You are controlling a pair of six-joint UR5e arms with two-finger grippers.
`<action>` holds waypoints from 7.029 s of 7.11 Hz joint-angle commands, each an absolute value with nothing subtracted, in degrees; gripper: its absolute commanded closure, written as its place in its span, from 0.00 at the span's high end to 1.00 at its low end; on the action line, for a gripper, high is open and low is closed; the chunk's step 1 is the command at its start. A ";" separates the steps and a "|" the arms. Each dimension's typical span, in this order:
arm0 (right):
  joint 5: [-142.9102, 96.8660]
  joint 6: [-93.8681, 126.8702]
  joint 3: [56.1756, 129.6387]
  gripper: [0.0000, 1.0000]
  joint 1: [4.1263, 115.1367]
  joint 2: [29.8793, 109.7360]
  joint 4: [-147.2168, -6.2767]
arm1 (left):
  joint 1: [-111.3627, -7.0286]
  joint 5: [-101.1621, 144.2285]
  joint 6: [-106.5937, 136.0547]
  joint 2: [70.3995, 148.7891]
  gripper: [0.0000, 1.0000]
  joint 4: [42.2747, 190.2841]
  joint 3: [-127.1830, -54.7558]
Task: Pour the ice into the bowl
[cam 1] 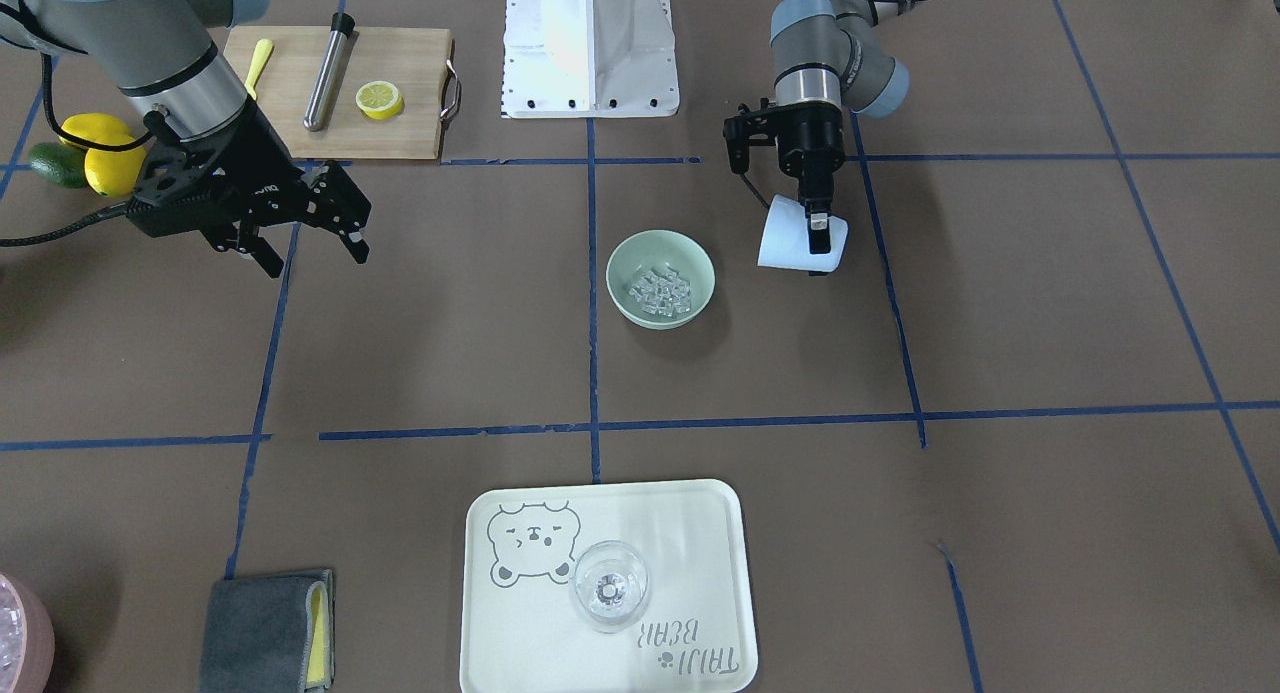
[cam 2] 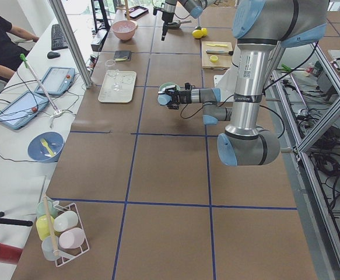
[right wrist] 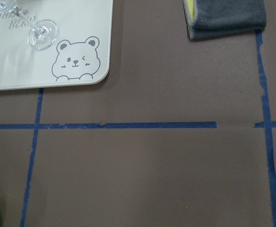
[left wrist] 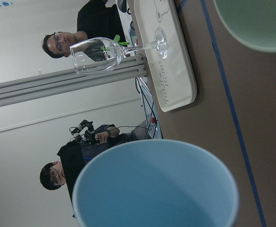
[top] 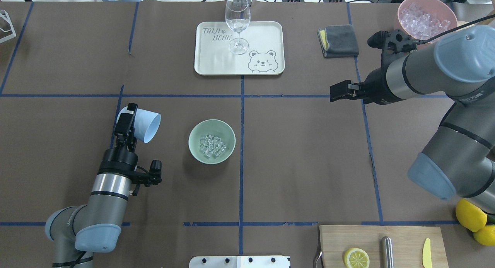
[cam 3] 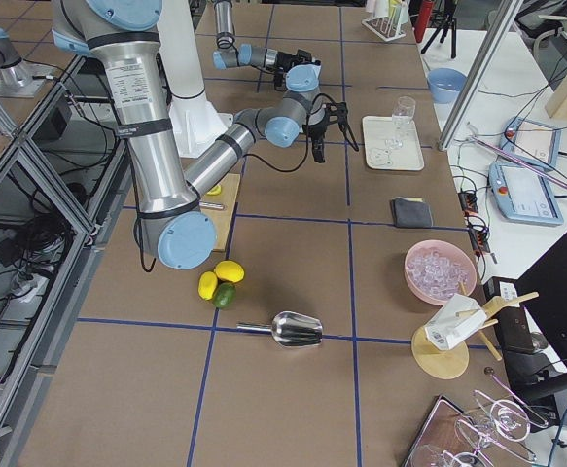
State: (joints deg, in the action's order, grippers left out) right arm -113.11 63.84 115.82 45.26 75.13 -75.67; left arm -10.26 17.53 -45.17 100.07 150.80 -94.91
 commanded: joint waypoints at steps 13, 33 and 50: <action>-113.20 63.81 116.98 1.00 45.26 75.06 -75.94 | -14.68 34.54 41.23 76.29 0.00 173.32 -92.91; -112.94 63.11 116.72 1.00 47.64 76.82 -76.20 | -13.71 34.63 63.63 80.33 0.00 181.58 -76.20; -113.20 63.19 117.07 1.00 47.55 76.46 -76.11 | -13.71 34.80 62.84 79.72 0.93 179.56 -76.29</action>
State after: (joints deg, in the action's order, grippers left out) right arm -113.14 63.18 116.99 47.55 76.47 -76.18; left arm -13.71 34.80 62.91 79.99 179.58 -76.33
